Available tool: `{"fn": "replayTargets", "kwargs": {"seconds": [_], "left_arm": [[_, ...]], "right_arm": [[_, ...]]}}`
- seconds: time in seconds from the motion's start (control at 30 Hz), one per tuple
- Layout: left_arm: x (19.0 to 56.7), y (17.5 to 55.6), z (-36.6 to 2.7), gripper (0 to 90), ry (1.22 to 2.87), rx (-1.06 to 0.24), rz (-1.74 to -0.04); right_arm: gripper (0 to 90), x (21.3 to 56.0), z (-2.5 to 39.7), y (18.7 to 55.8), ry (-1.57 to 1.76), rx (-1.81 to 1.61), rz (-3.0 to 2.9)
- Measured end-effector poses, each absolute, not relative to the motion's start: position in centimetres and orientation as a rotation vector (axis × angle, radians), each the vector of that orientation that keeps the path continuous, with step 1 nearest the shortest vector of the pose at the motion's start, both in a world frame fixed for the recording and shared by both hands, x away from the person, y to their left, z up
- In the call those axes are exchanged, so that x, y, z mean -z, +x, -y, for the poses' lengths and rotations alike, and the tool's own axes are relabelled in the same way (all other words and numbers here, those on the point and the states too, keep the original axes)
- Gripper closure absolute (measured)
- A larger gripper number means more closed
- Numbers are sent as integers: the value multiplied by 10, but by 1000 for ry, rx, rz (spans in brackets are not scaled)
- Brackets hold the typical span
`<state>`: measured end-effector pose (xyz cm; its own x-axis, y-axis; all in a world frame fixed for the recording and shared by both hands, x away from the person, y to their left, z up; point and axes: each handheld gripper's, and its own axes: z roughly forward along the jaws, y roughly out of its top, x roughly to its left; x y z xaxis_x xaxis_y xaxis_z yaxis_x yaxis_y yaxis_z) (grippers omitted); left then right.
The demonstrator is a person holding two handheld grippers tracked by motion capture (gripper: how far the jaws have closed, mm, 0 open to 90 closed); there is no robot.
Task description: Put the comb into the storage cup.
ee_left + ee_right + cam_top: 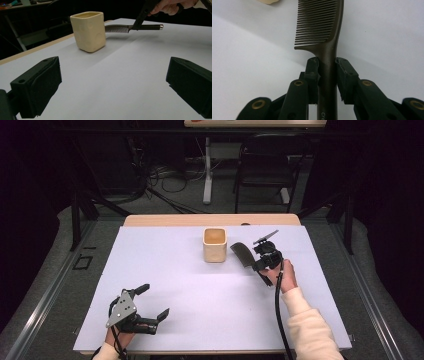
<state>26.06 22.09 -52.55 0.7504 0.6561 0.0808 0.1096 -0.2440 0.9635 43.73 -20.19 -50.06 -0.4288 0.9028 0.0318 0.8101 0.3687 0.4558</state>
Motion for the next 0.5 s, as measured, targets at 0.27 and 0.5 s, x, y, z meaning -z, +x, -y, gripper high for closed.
{"fn": "replayTargets", "kwargs": {"seconds": [0.27,0.5], "left_arm": [[526,260,-220,1,1767,-577,-606],[526,261,-220,1,1764,-576,-611]], "right_arm": [[724,492,209,432,1518,-661,-2379],[724,485,219,428,1518,-728,-2350]]}}
